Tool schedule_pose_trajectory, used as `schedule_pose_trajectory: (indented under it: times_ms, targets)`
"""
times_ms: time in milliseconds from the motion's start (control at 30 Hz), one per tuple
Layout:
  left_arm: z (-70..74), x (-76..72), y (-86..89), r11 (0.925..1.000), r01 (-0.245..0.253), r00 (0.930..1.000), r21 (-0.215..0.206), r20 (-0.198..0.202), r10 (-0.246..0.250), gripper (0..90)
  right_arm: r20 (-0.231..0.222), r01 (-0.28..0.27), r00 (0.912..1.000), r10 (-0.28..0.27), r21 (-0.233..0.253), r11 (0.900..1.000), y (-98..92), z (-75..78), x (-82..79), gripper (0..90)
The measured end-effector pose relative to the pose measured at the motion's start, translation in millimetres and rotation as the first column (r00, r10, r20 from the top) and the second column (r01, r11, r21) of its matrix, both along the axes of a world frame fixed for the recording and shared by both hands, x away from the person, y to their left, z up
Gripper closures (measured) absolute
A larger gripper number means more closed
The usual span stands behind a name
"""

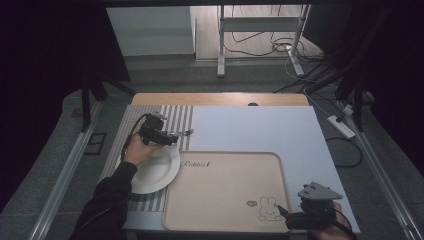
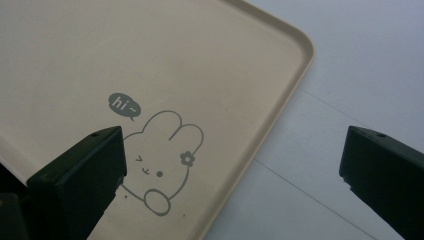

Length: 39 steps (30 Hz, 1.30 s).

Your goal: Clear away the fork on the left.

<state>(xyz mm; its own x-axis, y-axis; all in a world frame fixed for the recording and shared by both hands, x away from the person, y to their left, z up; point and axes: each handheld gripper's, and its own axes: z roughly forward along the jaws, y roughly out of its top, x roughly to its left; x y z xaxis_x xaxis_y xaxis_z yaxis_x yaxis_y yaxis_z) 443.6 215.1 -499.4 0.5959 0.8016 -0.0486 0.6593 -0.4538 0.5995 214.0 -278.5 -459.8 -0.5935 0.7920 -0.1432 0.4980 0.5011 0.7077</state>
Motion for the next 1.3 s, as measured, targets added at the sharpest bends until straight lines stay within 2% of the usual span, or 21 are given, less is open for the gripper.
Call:
schedule_pose_trajectory:
  times_ms: [133, 167, 200, 233, 333, 367, 400, 433, 567, 667, 800, 867, 900, 1033, 1200, 1300]
  targets:
    - [-1.4, 8.2, 10.4, 0.9996, -0.023, 0.9995, 0.012, -0.019, 0.024, 33.9, -0.002, -0.001, 1.0, 0.001, -0.001, 1.0, 0.1, -0.1, 0.2, 0.0]
    - [-1.7, 10.6, 13.7, 0.9996, -0.026, 0.9993, 0.013, -0.025, 0.027, 45.1, -0.003, -0.001, 1.0, 0.001, -0.002, 1.0, 0.2, -0.2, 0.2, 0.0]
    - [-2.1, 12.8, 16.7, 0.9995, -0.03, 0.9989, 0.007, -0.036, 0.03, 52.1, -0.003, -0.001, 1.0, 0.001, -0.002, 1.0, 0.3, -0.2, 0.3, 0.0]
    - [-2.7, 15.1, 19.7, 0.9996, -0.028, 0.9986, 0.006, -0.045, 0.029, 52.1, -0.003, -0.001, 1.0, 0.001, -0.002, 1.0, 0.3, -0.2, 0.3, 0.0]
    - [-4.7, 21.6, 27.2, 0.9993, -0.034, 0.9974, 0.019, -0.064, 0.035, 73.3, -0.004, -0.001, 1.0, 0.001, -0.003, 1.0, 0.5, -0.3, 0.4, 0.0]
    - [-5.0, 23.7, 29.9, 0.9988, -0.037, 0.9971, 0.031, -0.065, 0.039, 84.8, -0.005, -0.003, 1.0, 0.003, -0.004, 1.0, 0.5, -0.4, 0.6, 0.0]
    - [-5.7, 26.1, 32.4, 0.9984, -0.042, 0.9965, 0.037, -0.07, 0.045, 84.8, -0.005, -0.003, 1.0, 0.003, -0.004, 1.0, 0.5, -0.4, 0.6, 0.0]
    - [-6.3, 28.7, 35.3, 0.9978, -0.044, 0.9961, 0.051, -0.074, 0.047, 88.7, -0.006, -0.002, 1.0, 0.002, -0.004, 1.0, 0.6, -0.4, 0.5, 0.0]
    - [-8.7, 39.4, 50.2, 0.9954, -0.061, 0.9923, 0.074, -0.104, 0.068, 88.8, -0.007, -0.004, 1.0, 0.004, -0.005, 1.0, 0.5, -0.4, 0.7, 0.0]
    - [-12.4, 46.6, 65.6, 0.9914, -0.096, 0.9869, 0.09, -0.121, 0.106, 88.7, -0.009, -0.005, 0.9999, 0.005, -0.005, 1.0, 0.4, -0.6, 0.9, 0.0]
    - [-17.0, 49.4, 70.5, 0.9878, -0.106, 0.9834, 0.115, -0.135, 0.121, 88.7, -0.01, -0.005, 0.9999, 0.005, -0.005, 1.0, 0.4, -0.6, 1.0, 0.0]
    - [-20.7, 50.0, 70.7, 0.9842, -0.103, 0.9811, 0.144, -0.148, 0.125, 88.6, -0.011, -0.006, 0.9999, 0.006, -0.005, 1.0, 0.5, -0.6, 1.0, 0.0]
    - [-20.8, 49.1, 70.5, 0.9842, -0.096, 0.9826, 0.148, -0.144, 0.118, 88.7, -0.01, -0.006, 0.9999, 0.006, -0.006, 1.0, 0.5, -0.6, 0.9, 0.0]
    - [-18.6, 44.2, 69.0, 0.9851, -0.059, 0.9808, 0.162, -0.174, 0.088, 88.7, -0.011, -0.007, 0.9999, 0.007, -0.007, 1.0, 0.5, -0.7, 0.7, 0.0]
    - [-16.2, 37.0, 68.4, 0.9885, 0.013, 0.9717, 0.151, -0.235, 0.023, 88.7, -0.009, -0.009, 0.9999, 0.009, -0.015, 1.0, 1.3, -0.9, 0.2, 0.0]
    - [-16.1, 35.3, 68.9, 0.9894, 0.024, 0.9687, 0.143, -0.248, 0.012, 88.8, -0.006, -0.01, 0.9999, 0.01, -0.021, 1.0, 2.1, -1.2, 0.3, 0.0]
